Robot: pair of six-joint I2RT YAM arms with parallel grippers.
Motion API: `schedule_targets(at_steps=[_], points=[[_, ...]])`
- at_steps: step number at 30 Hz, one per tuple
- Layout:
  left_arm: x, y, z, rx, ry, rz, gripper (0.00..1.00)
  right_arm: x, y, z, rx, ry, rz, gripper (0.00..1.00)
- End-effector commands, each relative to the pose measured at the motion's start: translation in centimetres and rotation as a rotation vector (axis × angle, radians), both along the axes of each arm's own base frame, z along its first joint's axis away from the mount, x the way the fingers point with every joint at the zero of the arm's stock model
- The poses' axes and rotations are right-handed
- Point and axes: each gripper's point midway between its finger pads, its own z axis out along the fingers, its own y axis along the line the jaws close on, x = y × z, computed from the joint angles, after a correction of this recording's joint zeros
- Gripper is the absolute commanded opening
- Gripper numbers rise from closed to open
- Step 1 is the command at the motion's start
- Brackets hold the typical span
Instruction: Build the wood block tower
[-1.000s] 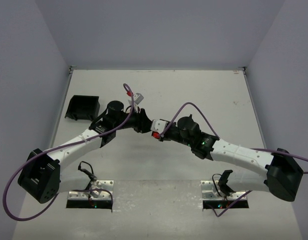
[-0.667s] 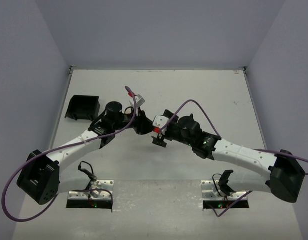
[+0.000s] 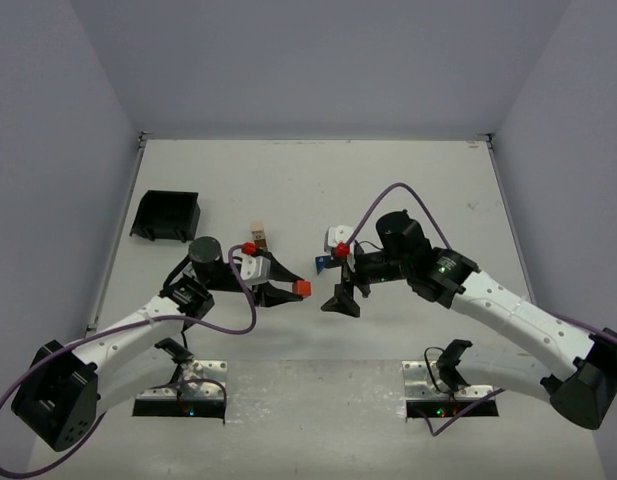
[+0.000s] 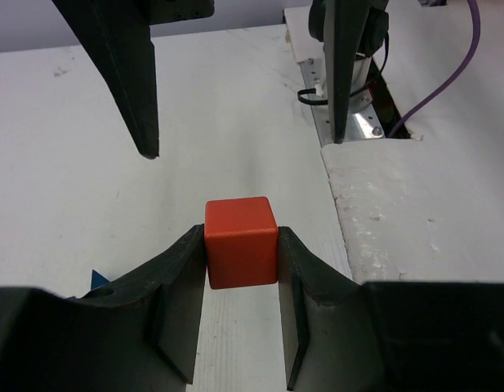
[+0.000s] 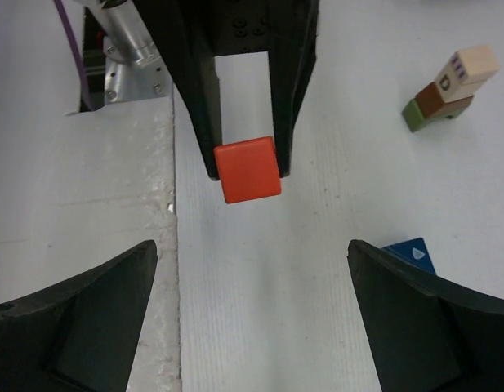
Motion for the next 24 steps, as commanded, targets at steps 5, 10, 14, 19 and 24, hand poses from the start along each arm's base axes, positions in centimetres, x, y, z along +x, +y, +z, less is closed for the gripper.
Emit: schedule_targets(at_steps=[5, 10, 14, 19, 24], points=[[0.3, -0.7, 2.1, -0.038, -0.08, -0.06, 0.0, 0.0, 2.5, 1.2, 0.042, -0.014, 0.144, 0.99], [0.3, -0.7, 2.4, -0.043, -0.076, -0.053, 0.0, 1.3, 3.1, 0.6, 0.021, -0.054, 0.109, 0.99], [0.5, -0.7, 2.5, -0.047, -0.07, -0.034, 0.0, 1.8, 3.2, 0.8, 0.031, -0.094, 0.074, 0.98], [0.5, -0.8, 2.4, -0.046, -0.058, -0.04, 0.0, 2.2, 3.5, 0.4, 0.029, -0.113, 0.042, 0.94], [0.4, -0.8, 2.6, -0.051, -0.054, -0.048, 0.0, 2.4, 4.0, 0.2, 0.011, -0.101, 0.053, 0.81]])
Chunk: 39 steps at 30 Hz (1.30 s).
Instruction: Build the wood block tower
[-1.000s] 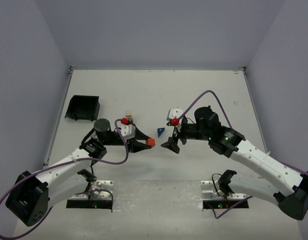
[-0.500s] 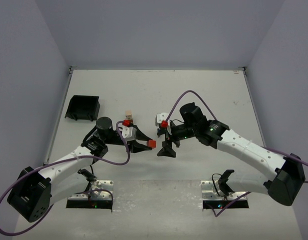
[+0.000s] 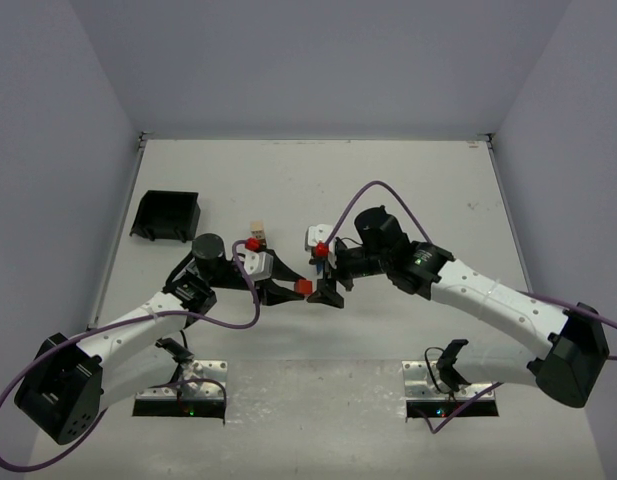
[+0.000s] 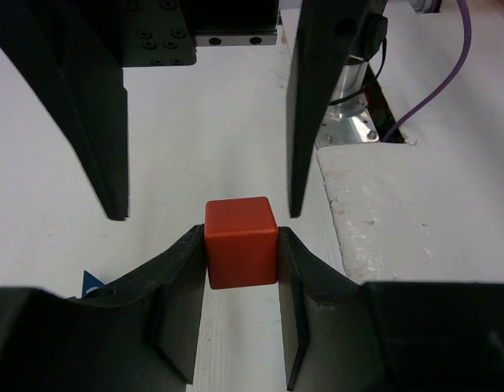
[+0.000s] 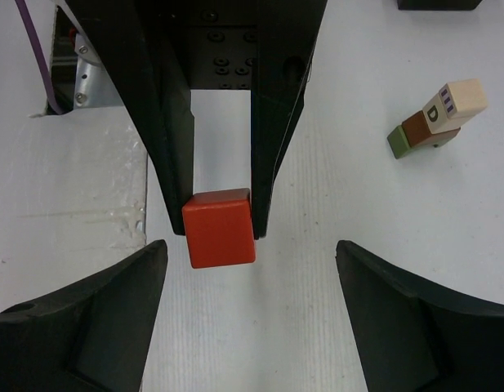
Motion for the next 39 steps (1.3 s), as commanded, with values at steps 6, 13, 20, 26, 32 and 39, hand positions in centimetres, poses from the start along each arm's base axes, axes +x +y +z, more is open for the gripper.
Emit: schedule_targets(at_steps=[6, 13, 20, 26, 32, 39], points=[[-0.1, -0.4, 2.8, -0.065, -0.09, -0.035, 0.0, 0.7, 1.1, 1.6, 0.029, -0.035, 0.008, 0.54], [0.0, -0.4, 2.8, -0.065, -0.088, -0.033, 0.0, 0.8, 1.2, 1.9, 0.042, -0.051, 0.011, 0.32], [-0.1, -0.4, 2.8, -0.065, -0.088, -0.039, 0.0, 0.4, 1.5, 2.7, 0.078, -0.082, 0.05, 0.21], [0.5, -0.5, 3.0, -0.064, -0.068, -0.012, 0.28, 0.6, 1.5, 2.5, 0.061, -0.082, 0.052, 0.04], [2.7, -0.6, 4.0, -0.063, -0.029, 0.11, 1.0, 2.8, 0.9, 1.4, -0.015, -0.11, -0.052, 0.0], [5.9, 0.3, 5.3, -0.084, 0.038, 0.332, 1.0, 5.5, -1.1, 0.8, -0.081, -0.172, -0.177, 0.0]])
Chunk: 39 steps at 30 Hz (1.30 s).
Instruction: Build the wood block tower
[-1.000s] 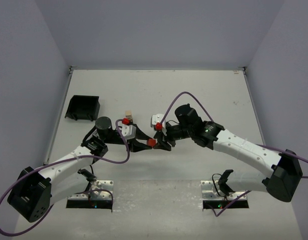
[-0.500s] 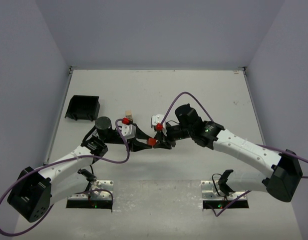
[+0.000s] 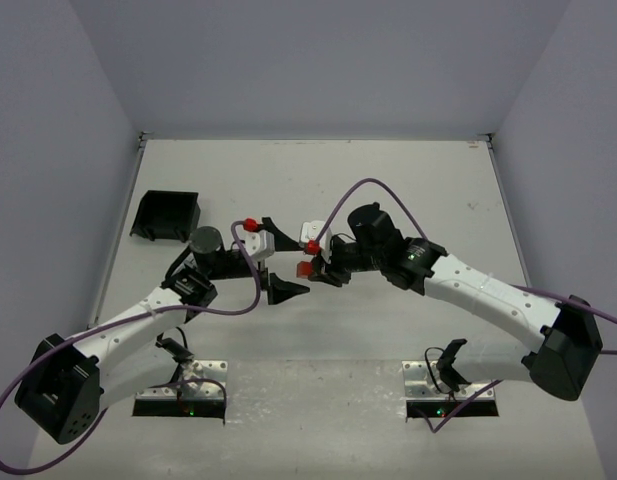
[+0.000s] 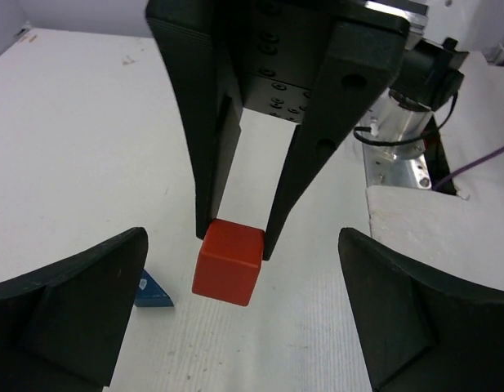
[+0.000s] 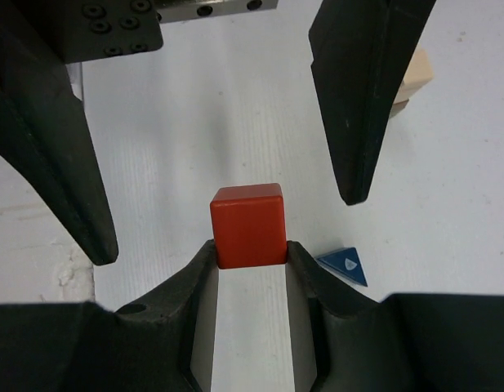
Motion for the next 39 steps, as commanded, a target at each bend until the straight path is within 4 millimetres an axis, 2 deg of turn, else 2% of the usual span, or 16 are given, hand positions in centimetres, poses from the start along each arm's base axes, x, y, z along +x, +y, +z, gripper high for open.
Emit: schedule_targets(at_steps=[1, 5, 7, 9, 12, 15, 19, 22, 24, 26, 28, 35, 39], points=[[3.6, 0.9, 3.1, -0.061, 0.014, 0.232, 1.0, 3.1, -1.1, 1.7, -0.005, -0.107, -0.101, 0.0], [6.6, 2.7, 4.2, -0.114, 0.122, 0.467, 1.0, 5.3, -2.1, 1.7, -0.024, -0.114, -0.16, 0.0], [8.2, 4.3, 4.0, -0.127, 0.223, 0.618, 1.0, 6.4, -2.2, 1.5, -0.035, -0.092, -0.167, 0.0], [10.2, 6.7, 5.2, -0.194, 0.304, 0.826, 1.0, 7.4, -1.7, 1.3, -0.055, -0.075, -0.166, 0.0], [11.9, 11.3, 4.7, -0.239, 0.395, 1.13, 1.0, 8.8, -0.3, 1.2, -0.072, -0.034, -0.164, 0.0], [12.4, 15.0, 3.4, -0.282, 0.414, 1.338, 1.0, 10.1, 1.3, 1.3, -0.084, 0.005, -0.149, 0.0], [12.8, 18.1, 2.3, -0.333, 0.477, 1.447, 1.0, 11.1, 3.8, 1.2, -0.086, 0.016, -0.039, 0.0], [13.3, 20.1, 1.3, -0.368, 0.529, 1.487, 1.0, 11.1, 5.2, 0.8, -0.109, 0.065, 0.046, 0.0], [13.7, 21.4, 0.2, -0.376, 0.576, 1.518, 1.0, 12.2, 6.4, 1.8, -0.104, 0.044, 0.079, 0.0], [14.0, 21.8, -0.4, -0.365, 0.6, 1.518, 1.0, 12.9, 7.1, 1.9, -0.118, 0.031, 0.1, 0.0], [14.6, 21.4, -0.9, -0.341, 0.615, 1.495, 1.0, 13.6, 7.5, 0.6, -0.153, 0.041, 0.128, 0.0], [15.3, 21.7, -2.0, -0.314, 0.639, 1.531, 1.0, 16.4, 10.0, 1.7, -0.152, -0.011, 0.119, 0.0], [15.3, 22.4, -2.3, -0.324, 0.641, 1.572, 1.0, 16.1, 11.2, -0.3, -0.198, 0.003, 0.118, 0.02]])
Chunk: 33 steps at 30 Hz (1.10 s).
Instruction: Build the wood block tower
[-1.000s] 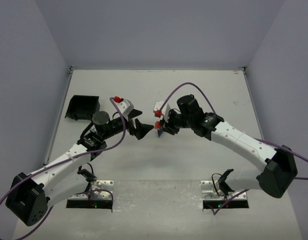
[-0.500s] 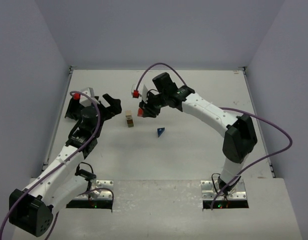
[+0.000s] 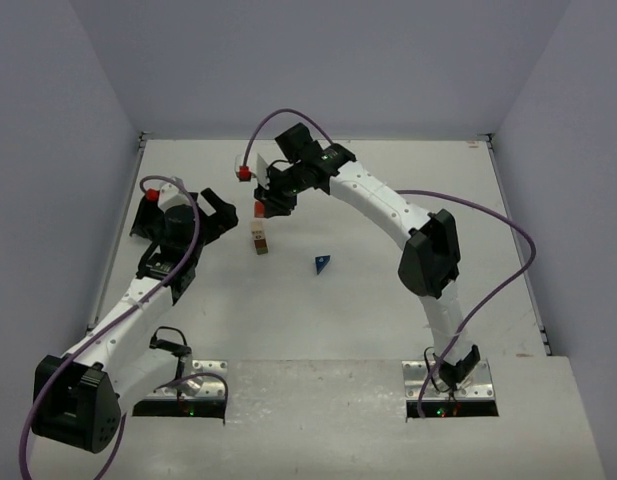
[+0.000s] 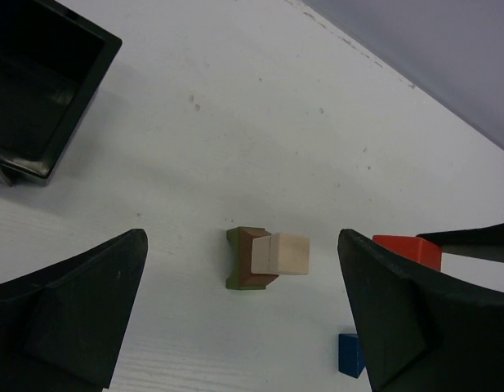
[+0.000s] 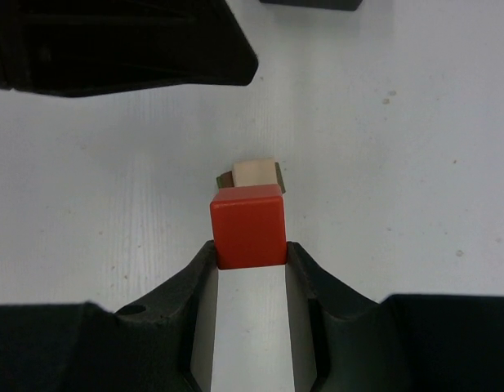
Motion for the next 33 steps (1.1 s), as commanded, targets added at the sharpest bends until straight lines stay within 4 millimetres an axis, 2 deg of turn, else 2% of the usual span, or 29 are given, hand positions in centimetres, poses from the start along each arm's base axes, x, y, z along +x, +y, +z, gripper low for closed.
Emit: schedule_targets(at_steps=[1, 10, 13, 19, 28, 33], points=[[0.6, 1.2, 1.7, -0.021, -0.053, 0.078, 1.0, -0.6, 1.6, 0.2, -0.012, -0.026, 0.022, 0.02], [-0.5, 3.7, 0.8, -0.025, -0.009, 0.244, 1.0, -0.4, 3.0, -1.1, -0.038, -0.028, 0.0, 0.04], [-0.7, 3.8, 0.7, -0.028, -0.007, 0.249, 1.0, -0.5, 3.4, -1.6, -0.045, -0.038, 0.005, 0.04], [-0.7, 3.8, 1.0, -0.031, -0.018, 0.247, 1.0, 0.8, 3.3, -2.2, -0.081, -0.072, -0.041, 0.06], [-0.5, 3.6, 1.1, -0.034, -0.024, 0.238, 1.0, 0.9, 3.1, -2.9, -0.1, -0.07, -0.045, 0.09], [-0.4, 3.4, 1.1, -0.036, -0.025, 0.229, 1.0, 1.0, 3.3, -2.7, -0.092, -0.079, -0.044, 0.09]])
